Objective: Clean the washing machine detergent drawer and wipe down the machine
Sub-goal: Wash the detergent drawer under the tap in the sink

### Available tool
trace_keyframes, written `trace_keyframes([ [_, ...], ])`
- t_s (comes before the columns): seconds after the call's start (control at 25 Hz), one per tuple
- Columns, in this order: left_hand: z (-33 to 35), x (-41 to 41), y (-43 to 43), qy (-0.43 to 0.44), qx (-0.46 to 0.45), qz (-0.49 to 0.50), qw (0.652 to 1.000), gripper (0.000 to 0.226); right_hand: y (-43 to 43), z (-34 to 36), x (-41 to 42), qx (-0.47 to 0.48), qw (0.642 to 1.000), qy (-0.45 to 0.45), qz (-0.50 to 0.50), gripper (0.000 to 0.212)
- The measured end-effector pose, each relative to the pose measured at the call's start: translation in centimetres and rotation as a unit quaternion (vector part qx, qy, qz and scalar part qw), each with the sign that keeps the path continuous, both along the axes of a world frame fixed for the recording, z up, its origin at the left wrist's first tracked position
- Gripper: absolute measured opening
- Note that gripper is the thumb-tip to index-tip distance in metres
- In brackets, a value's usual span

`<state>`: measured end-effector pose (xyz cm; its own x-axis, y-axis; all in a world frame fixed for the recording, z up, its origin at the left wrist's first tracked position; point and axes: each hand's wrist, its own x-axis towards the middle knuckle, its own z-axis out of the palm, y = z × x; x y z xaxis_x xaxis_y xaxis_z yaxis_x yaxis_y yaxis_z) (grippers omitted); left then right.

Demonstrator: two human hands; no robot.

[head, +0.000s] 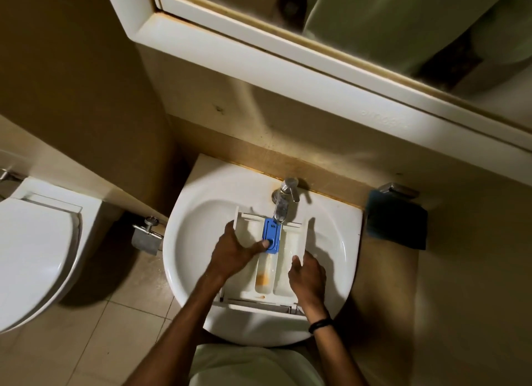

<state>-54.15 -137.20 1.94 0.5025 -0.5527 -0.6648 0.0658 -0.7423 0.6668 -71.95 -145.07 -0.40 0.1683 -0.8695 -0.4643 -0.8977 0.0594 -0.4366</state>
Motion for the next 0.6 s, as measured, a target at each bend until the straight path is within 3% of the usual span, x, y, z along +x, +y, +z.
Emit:
trace_keyframes([
  [0.12,-1.4,-0.4,0.2,0.013,-0.035,0.056,0.998,0.099,-0.3,-0.4,0.0,0.004,1.000,0.009,-0.003,0.027],
  [0.6,-3.4,-0.2,-0.2,-0.034,-0.126,0.079,0.988,0.097,1.6,-0.8,0.9,-0.088,0.992,-0.076,-0.050,0.028],
])
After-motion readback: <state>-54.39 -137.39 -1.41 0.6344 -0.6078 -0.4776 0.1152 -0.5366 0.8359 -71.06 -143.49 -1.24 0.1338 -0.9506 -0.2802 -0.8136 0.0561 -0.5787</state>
